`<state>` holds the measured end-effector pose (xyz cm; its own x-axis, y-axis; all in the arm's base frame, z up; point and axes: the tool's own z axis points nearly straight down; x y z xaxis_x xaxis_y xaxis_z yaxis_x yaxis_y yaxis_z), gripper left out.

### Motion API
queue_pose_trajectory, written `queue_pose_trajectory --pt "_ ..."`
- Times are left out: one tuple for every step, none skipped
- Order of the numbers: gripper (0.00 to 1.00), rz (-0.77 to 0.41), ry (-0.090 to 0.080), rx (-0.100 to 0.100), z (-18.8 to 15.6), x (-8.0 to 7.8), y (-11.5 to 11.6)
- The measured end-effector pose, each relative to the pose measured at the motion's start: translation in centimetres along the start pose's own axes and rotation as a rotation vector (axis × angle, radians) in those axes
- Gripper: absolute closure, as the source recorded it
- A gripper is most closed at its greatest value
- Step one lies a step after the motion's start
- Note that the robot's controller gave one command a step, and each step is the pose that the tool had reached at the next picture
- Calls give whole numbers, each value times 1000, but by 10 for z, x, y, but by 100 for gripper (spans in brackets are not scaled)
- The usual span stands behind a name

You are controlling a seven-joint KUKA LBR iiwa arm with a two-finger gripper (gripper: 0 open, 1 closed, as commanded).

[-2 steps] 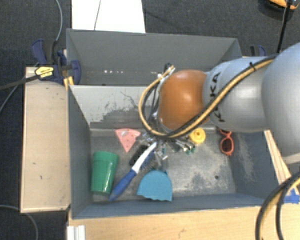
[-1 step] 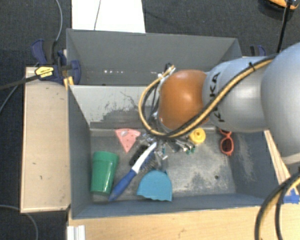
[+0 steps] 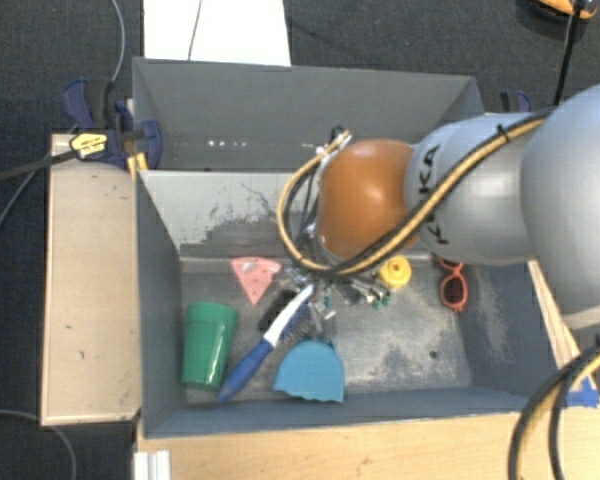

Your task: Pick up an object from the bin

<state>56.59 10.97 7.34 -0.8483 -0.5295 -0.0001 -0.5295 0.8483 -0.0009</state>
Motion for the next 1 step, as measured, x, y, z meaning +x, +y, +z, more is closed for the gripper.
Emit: queue_pose_trajectory --pt "100 4 0 0 0 0 0"
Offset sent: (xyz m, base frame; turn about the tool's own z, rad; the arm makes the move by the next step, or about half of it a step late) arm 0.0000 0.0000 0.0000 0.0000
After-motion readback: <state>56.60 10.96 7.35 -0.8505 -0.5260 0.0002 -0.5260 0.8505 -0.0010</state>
